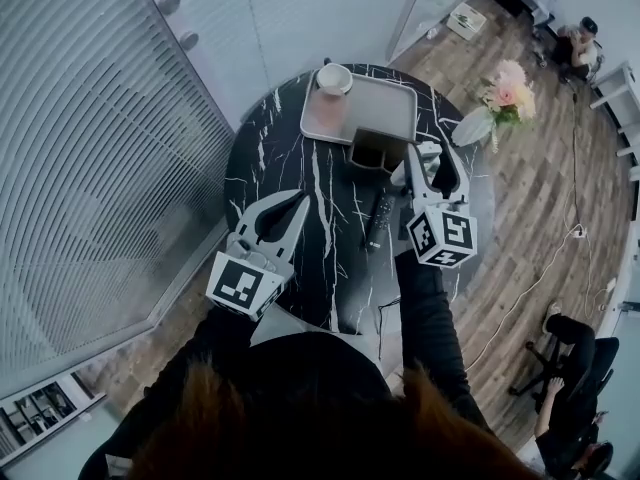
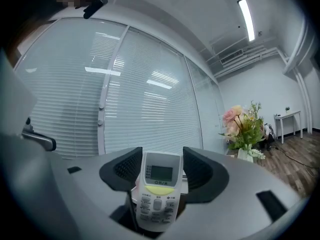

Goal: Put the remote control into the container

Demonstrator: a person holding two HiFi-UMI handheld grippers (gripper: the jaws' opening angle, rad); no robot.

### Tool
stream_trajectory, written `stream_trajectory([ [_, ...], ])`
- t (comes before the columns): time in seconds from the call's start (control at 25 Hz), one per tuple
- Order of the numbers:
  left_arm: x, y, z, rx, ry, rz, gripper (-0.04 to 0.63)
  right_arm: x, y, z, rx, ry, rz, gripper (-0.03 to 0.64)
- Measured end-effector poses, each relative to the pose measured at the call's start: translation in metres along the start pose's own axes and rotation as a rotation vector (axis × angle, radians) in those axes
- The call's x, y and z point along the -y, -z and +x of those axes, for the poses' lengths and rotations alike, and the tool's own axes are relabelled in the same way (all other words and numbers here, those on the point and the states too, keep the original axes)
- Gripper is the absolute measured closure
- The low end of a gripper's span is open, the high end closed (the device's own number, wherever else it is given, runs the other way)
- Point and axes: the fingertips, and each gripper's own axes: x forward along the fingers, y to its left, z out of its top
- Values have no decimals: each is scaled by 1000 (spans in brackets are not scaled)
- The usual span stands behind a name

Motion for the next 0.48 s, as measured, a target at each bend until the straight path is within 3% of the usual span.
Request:
stream_trajectory([
  [0.48,-41,-8,41,11,16,40,598,-9,25,31,-11,57,48,364],
])
